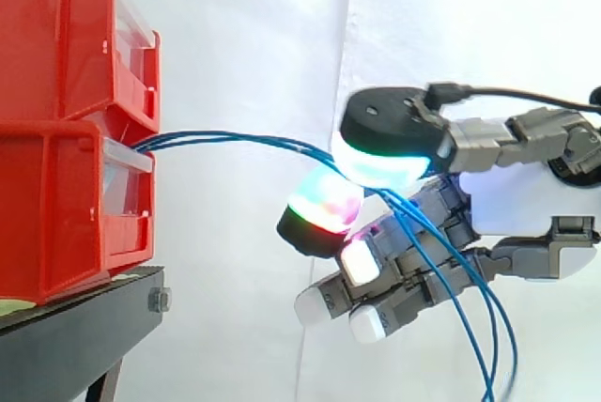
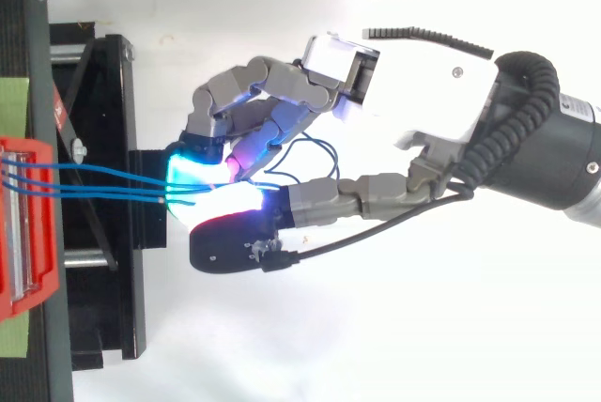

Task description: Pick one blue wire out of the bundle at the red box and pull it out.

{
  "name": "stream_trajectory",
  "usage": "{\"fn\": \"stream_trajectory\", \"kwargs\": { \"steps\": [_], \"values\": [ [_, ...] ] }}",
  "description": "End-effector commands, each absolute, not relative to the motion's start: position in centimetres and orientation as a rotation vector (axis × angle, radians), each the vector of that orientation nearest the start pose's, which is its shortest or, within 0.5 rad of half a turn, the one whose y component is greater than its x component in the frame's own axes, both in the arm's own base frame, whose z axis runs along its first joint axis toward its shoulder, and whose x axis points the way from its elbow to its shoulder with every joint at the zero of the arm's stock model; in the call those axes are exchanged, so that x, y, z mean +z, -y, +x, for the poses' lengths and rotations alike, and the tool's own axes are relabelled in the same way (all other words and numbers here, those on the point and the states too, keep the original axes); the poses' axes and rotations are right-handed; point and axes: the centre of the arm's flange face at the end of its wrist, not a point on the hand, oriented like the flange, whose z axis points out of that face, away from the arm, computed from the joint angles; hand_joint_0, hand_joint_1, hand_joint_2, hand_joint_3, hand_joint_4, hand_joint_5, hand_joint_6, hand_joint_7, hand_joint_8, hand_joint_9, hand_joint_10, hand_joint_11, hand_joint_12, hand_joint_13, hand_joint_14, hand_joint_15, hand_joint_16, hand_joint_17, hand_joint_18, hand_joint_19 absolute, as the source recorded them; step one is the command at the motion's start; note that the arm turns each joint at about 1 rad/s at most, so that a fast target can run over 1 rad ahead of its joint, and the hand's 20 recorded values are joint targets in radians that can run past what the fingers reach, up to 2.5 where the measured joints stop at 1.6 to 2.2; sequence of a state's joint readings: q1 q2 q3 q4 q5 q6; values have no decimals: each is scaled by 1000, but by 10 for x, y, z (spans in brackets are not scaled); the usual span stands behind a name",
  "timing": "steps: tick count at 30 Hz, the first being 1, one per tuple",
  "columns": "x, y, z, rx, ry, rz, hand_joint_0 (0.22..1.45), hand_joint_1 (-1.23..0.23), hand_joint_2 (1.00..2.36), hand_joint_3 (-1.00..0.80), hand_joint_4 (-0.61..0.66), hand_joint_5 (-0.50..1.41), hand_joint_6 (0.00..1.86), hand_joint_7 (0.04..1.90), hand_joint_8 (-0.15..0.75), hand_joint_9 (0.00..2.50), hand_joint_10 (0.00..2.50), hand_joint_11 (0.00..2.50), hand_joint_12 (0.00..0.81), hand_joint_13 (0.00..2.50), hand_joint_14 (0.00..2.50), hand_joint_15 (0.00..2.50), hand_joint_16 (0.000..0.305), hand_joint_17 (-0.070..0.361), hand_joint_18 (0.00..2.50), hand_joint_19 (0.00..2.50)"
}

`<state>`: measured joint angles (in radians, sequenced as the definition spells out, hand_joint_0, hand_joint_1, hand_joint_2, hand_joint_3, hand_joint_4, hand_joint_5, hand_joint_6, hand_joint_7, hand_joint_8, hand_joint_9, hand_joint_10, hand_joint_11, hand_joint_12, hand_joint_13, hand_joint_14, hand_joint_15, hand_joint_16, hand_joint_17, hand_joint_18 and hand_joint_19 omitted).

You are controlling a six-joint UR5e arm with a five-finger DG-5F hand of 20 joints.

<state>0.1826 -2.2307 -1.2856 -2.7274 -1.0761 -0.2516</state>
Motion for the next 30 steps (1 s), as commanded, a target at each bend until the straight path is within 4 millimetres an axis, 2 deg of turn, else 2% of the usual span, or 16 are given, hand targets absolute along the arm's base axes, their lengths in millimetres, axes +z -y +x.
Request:
{"fn": "stream_trajectory", "kwargs": {
  "steps": [1, 6, 9, 10, 14, 21, 30],
  "values": [
    [259, 47, 738, 811, -1080, 1169, 562, -934, 1000, -500, 217, -201, 909, 913, 359, 931, 15, 578, 436, 642, 9, 260, 53, 118, 675, 386],
    [260, 47, 739, 813, -1082, 1168, 520, -892, 1000, -500, 237, -202, 906, 874, 371, 931, 15, 599, 447, 659, 10, 274, 55, 124, 702, 394],
    [261, 47, 739, 815, -1079, 1168, 481, -789, 1000, -500, 239, -195, 901, 868, 392, 975, 12, 599, 467, 677, 9, 276, 58, 131, 724, 399],
    [260, 47, 739, 814, -1081, 1169, 467, -689, 1000, -500, 244, -185, 895, 879, 405, 1011, 12, 600, 473, 682, 10, 284, 59, 134, 732, 403],
    [261, 47, 739, 813, -1077, 1168, 506, -614, 1002, -473, 222, -176, 886, 924, 399, 1035, 13, 609, 458, 680, 10, 282, 57, 127, 713, 416],
    [261, 47, 739, 813, -1079, 1168, 577, -706, 1015, -258, 179, -168, 905, 970, 395, 1074, 17, 614, 439, 697, 10, 290, 52, 118, 726, 427],
    [260, 47, 739, 811, -1077, 1170, 661, -870, 1015, -298, 86, -171, 912, 992, 387, 1070, 16, 653, 431, 716, 10, 285, 51, 115, 744, 423]
  ]
}}
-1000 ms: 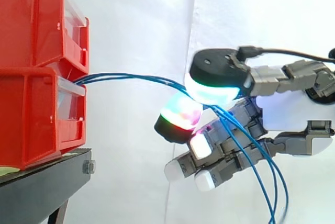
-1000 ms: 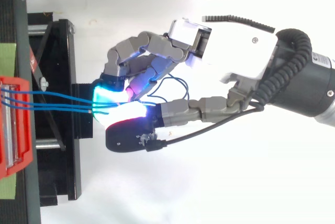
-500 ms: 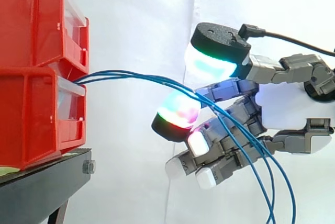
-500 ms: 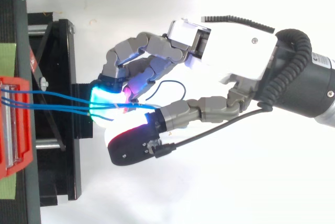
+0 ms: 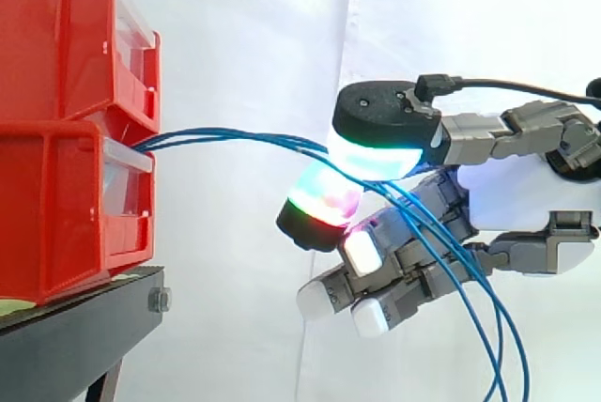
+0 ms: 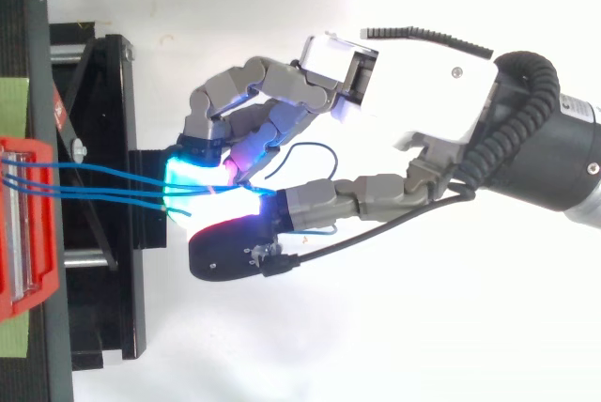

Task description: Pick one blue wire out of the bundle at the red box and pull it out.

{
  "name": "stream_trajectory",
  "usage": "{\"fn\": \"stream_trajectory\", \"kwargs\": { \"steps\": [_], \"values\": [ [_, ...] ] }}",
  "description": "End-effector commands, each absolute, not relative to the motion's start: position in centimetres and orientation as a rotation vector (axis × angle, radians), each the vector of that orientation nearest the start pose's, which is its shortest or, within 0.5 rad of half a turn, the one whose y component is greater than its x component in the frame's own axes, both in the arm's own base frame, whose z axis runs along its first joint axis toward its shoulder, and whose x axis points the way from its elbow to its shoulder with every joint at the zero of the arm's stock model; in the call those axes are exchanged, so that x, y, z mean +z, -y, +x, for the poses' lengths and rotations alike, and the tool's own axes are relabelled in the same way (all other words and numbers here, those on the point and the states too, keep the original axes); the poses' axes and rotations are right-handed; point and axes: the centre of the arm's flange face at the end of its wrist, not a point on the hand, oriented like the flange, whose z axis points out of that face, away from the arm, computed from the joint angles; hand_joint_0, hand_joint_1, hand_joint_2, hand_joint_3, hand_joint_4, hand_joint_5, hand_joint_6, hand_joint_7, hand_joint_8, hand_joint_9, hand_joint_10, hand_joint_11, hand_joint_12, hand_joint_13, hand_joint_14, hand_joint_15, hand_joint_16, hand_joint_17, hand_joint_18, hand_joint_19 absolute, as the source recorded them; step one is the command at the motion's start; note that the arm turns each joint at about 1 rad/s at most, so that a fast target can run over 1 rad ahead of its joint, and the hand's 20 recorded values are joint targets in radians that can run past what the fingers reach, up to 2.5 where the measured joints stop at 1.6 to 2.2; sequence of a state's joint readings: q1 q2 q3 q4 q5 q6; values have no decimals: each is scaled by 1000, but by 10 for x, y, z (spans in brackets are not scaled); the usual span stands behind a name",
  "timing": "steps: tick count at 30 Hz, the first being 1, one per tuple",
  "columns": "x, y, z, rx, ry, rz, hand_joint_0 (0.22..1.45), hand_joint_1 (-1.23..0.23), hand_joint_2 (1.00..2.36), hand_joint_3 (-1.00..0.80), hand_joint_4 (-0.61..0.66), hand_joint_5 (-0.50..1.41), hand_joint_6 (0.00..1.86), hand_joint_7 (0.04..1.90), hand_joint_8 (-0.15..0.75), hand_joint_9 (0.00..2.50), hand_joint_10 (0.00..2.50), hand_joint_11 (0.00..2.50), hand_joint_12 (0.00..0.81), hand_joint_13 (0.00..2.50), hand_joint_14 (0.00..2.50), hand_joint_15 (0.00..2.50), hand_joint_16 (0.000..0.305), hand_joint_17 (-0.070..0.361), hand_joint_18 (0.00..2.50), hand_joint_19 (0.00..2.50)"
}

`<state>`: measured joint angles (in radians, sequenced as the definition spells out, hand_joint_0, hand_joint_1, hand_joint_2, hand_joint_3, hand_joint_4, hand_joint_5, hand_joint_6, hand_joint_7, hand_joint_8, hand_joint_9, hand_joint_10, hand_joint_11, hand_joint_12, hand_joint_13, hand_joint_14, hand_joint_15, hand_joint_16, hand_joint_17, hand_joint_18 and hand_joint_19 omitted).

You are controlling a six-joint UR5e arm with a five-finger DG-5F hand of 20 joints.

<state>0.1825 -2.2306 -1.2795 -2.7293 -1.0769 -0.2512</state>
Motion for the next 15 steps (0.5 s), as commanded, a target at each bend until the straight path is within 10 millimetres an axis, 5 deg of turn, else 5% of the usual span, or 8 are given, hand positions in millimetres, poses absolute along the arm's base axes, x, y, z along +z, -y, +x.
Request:
{"fn": "stream_trajectory", "kwargs": {
  "steps": [1, 6, 9, 11, 12, 15],
  "values": [
    [260, 47, 739, 811, -1077, 1170, 678, -885, 1016, -312, 68, -173, 913, 1000, 387, 1071, 17, 667, 431, 717, 10, 286, 51, 115, 749, 418],
    [261, 47, 739, 814, -1077, 1171, 729, -942, 1002, -471, 181, -199, 940, 915, 353, 1000, 16, 716, 425, 729, 12, 288, 50, 113, 783, 388],
    [261, 47, 739, 815, -1076, 1172, 636, -921, 1000, -500, 223, -212, 938, 888, 365, 972, 16, 753, 430, 730, 11, 308, 51, 114, 784, 393],
    [267, 48, 739, 819, -1064, 1172, 564, -856, 1000, -500, 238, -214, 938, 873, 378, 971, 13, 756, 442, 733, 11, 318, 53, 118, 787, 405],
    [267, 48, 739, 818, -1063, 1172, 515, -708, 1000, -500, 251, -212, 938, 857, 388, 983, 16, 762, 457, 739, 13, 324, 56, 126, 787, 407],
    [268, 47, 739, 821, -1066, 1169, 567, -503, 1006, -420, 225, -206, 927, 895, 386, 1020, 14, 751, 445, 725, 11, 325, 53, 119, 753, 439]
  ]
}}
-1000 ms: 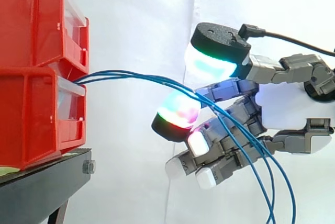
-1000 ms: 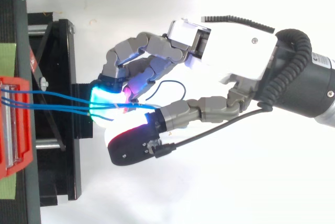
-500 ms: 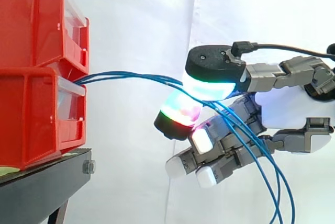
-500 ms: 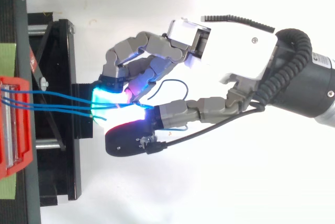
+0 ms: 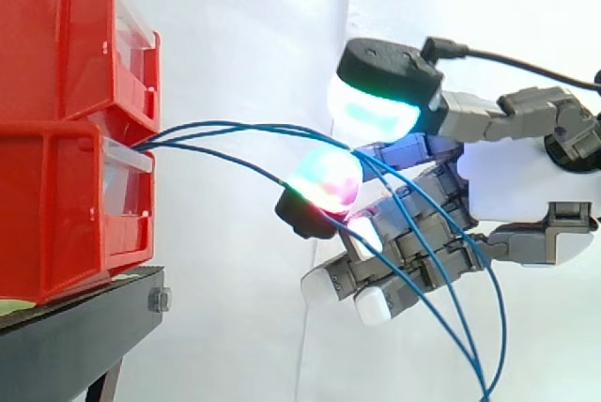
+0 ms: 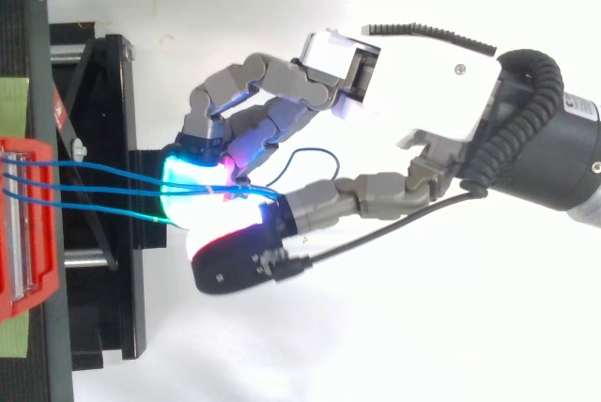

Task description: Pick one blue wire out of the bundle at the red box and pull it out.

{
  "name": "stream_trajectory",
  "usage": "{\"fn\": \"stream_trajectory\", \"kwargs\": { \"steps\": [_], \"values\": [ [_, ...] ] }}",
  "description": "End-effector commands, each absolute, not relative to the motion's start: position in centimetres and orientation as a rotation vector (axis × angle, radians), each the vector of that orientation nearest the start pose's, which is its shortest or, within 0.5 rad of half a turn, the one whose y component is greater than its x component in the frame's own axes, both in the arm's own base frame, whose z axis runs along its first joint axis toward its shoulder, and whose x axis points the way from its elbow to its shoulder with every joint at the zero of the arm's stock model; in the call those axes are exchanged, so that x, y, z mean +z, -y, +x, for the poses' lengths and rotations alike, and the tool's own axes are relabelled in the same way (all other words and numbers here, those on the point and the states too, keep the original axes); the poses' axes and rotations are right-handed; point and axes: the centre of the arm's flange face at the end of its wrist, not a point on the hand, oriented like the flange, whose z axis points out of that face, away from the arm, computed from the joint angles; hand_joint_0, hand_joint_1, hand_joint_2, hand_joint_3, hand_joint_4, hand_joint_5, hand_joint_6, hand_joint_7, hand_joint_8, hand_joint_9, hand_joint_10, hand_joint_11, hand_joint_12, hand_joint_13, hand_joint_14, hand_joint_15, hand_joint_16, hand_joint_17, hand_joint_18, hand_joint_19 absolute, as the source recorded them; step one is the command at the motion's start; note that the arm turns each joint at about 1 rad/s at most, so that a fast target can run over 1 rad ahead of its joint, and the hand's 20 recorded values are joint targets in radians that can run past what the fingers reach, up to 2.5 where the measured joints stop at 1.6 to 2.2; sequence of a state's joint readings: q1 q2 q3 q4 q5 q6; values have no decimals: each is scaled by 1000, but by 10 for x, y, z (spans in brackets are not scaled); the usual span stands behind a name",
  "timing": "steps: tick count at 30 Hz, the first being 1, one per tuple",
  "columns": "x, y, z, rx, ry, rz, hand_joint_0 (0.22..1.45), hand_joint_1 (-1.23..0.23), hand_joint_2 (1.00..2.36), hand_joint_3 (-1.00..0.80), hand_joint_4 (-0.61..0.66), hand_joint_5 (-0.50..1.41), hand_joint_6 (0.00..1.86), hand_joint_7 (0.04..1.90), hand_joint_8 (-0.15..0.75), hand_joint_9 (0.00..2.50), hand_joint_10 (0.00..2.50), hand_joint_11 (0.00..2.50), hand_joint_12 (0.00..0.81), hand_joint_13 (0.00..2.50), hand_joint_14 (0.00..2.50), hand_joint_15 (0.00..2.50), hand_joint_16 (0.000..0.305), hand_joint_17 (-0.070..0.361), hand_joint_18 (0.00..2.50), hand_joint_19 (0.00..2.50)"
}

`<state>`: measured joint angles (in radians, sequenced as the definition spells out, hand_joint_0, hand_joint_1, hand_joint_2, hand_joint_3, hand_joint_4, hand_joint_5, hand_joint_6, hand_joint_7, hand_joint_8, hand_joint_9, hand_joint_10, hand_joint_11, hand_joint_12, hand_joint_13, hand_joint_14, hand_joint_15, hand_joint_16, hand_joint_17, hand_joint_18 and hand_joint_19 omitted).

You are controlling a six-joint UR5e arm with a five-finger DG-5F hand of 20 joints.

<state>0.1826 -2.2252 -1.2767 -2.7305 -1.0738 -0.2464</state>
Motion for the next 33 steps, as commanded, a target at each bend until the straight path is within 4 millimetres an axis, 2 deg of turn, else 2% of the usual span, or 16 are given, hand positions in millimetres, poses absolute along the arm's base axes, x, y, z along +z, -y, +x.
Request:
{"fn": "stream_trajectory", "kwargs": {
  "steps": [1, 6, 10, 16, 26, 33],
  "values": [
    [267, 48, 739, 819, -1064, 1172, 563, -487, 1010, -374, 215, -205, 927, 910, 389, 1028, 16, 748, 447, 721, 14, 326, 53, 119, 741, 438],
    [267, 48, 739, 818, -1063, 1172, 554, -434, 1013, -297, 203, -204, 932, 925, 394, 1028, 17, 748, 449, 703, 13, 331, 54, 122, 721, 460],
    [268, 48, 739, 819, -1064, 1172, 558, -511, 1015, -200, 206, -189, 939, 905, 420, 1098, 15, 759, 470, 741, 11, 335, 58, 130, 769, 452],
    [267, 48, 738, 814, -1068, 1175, 563, -576, 1016, -151, 200, -183, 941, 915, 428, 1127, 15, 763, 475, 768, 11, 338, 58, 131, 792, 436],
    [266, 48, 738, 811, -1072, 1176, 575, -671, 1020, -157, 182, -188, 937, 944, 414, 1103, 17, 769, 449, 763, 12, 351, 54, 121, 780, 464],
    [267, 45, 738, 812, -1079, 1174, 616, -806, 1018, -205, 149, -196, 942, 956, 403, 1077, 17, 781, 442, 764, 13, 359, 53, 118, 783, 457]
  ]
}}
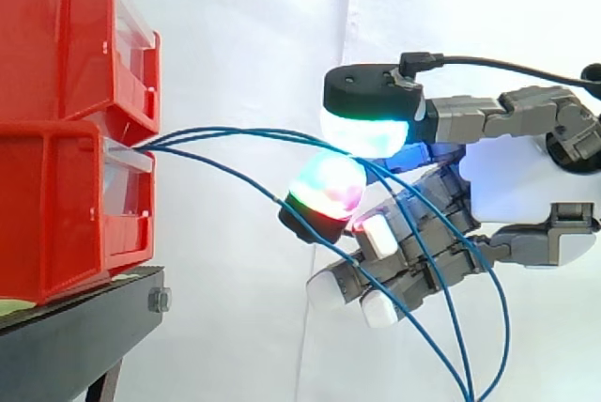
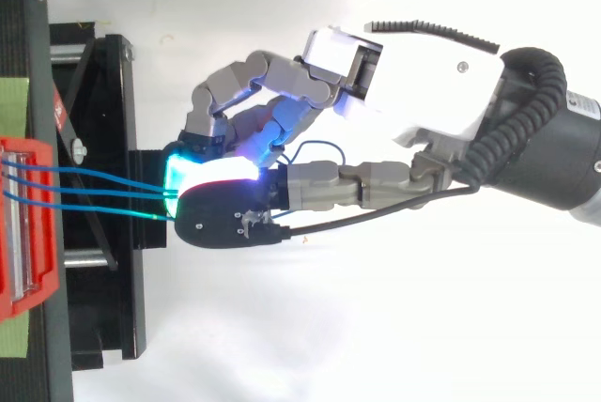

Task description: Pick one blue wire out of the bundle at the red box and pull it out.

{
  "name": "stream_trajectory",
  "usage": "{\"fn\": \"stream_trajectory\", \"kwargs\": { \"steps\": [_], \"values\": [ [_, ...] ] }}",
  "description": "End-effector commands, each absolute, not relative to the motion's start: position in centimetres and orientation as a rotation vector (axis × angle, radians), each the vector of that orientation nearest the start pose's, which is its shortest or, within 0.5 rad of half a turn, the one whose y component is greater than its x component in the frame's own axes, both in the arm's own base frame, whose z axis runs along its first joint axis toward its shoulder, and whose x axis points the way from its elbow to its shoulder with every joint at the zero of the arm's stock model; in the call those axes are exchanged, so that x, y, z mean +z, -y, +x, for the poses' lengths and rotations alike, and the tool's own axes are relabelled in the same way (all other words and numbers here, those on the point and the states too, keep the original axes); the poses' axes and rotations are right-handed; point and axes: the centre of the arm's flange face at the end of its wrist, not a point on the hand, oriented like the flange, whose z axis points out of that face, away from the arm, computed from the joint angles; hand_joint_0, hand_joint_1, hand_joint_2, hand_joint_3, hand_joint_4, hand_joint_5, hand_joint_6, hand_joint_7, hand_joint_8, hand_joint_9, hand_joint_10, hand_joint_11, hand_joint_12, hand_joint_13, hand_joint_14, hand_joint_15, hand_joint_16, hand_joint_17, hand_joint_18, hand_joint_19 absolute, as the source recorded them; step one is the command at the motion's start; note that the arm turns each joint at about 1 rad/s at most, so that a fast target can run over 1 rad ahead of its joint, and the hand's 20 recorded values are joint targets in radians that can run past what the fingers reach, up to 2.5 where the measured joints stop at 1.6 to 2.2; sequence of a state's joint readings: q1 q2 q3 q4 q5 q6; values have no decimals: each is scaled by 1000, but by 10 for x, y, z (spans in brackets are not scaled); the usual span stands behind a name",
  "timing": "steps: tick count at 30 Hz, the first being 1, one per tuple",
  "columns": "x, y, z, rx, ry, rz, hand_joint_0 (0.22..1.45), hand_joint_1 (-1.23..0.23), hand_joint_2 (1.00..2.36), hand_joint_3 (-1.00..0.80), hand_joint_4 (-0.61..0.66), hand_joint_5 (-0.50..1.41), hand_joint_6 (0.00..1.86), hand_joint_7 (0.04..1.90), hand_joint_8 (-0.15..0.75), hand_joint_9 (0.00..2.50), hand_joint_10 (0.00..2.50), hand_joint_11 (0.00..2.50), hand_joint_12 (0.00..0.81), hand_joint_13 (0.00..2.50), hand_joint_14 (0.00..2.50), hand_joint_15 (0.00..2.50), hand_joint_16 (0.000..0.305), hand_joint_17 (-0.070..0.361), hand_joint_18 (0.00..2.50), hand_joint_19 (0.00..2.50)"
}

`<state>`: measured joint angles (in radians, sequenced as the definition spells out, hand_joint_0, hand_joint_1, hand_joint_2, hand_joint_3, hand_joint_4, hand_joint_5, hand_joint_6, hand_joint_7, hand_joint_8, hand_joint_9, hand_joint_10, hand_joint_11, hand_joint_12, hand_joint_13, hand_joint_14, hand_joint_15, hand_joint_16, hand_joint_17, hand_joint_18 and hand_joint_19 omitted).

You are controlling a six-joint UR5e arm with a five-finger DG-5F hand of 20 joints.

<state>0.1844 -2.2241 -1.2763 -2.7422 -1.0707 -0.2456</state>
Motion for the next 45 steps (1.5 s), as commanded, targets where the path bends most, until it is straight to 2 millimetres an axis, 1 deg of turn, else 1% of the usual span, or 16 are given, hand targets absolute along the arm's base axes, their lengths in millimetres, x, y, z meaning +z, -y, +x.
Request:
{"fn": "stream_trajectory", "kwargs": {
  "steps": [1, 7, 12, 14, 18, 28, 31, 35, 37, 40, 45],
  "values": [
    [265, 44, 737, 810, -1084, 1177, 621, -822, 1018, -227, 159, -199, 941, 941, 396, 1068, 15, 779, 442, 763, 13, 354, 53, 118, 782, 459],
    [264, 45, 736, 798, -1098, 1183, 626, -870, 1012, -334, 209, -200, 934, 926, 389, 1060, 17, 780, 440, 760, 13, 359, 52, 117, 777, 459],
    [264, 45, 736, 800, -1097, 1184, 625, -884, 1007, -404, 217, -198, 934, 905, 387, 1061, 15, 774, 440, 757, 13, 357, 52, 117, 777, 465],
    [268, 45, 735, 806, -1090, 1184, 627, -886, 1005, -437, 221, -198, 932, 917, 388, 1059, 17, 785, 440, 758, 13, 361, 52, 117, 777, 462],
    [267, 46, 735, 806, -1088, 1186, 590, -865, 1002, -480, 229, -198, 929, 911, 393, 1055, 15, 780, 443, 760, 14, 357, 53, 119, 780, 462],
    [267, 44, 736, 809, -1091, 1182, 531, -727, 1003, -455, 241, -198, 922, 922, 409, 1061, 16, 775, 463, 771, 12, 357, 56, 125, 793, 471],
    [267, 44, 736, 822, -1080, 1194, 526, -710, 1003, -452, 239, -199, 922, 910, 409, 1057, 14, 778, 464, 766, 14, 364, 56, 126, 790, 469],
    [267, 44, 735, 881, -1038, 1245, 512, -699, 1003, -473, 246, -199, 921, 913, 410, 1056, 16, 766, 469, 768, 14, 359, 57, 128, 792, 476],
    [268, 44, 735, 906, -1018, 1265, 476, -676, 1000, -500, 254, -197, 922, 906, 422, 1064, 13, 777, 483, 770, 14, 363, 60, 135, 813, 472],
    [267, 45, 735, 922, -1005, 1288, 454, -670, 1000, -500, 258, -195, 923, 887, 430, 1066, 14, 763, 494, 774, 12, 367, 63, 141, 827, 474],
    [266, 45, 734, 930, -1002, 1300, 446, -687, 1000, -500, 245, -171, 910, 942, 437, 1066, 15, 769, 502, 770, 12, 366, 64, 144, 829, 461]
  ]
}}
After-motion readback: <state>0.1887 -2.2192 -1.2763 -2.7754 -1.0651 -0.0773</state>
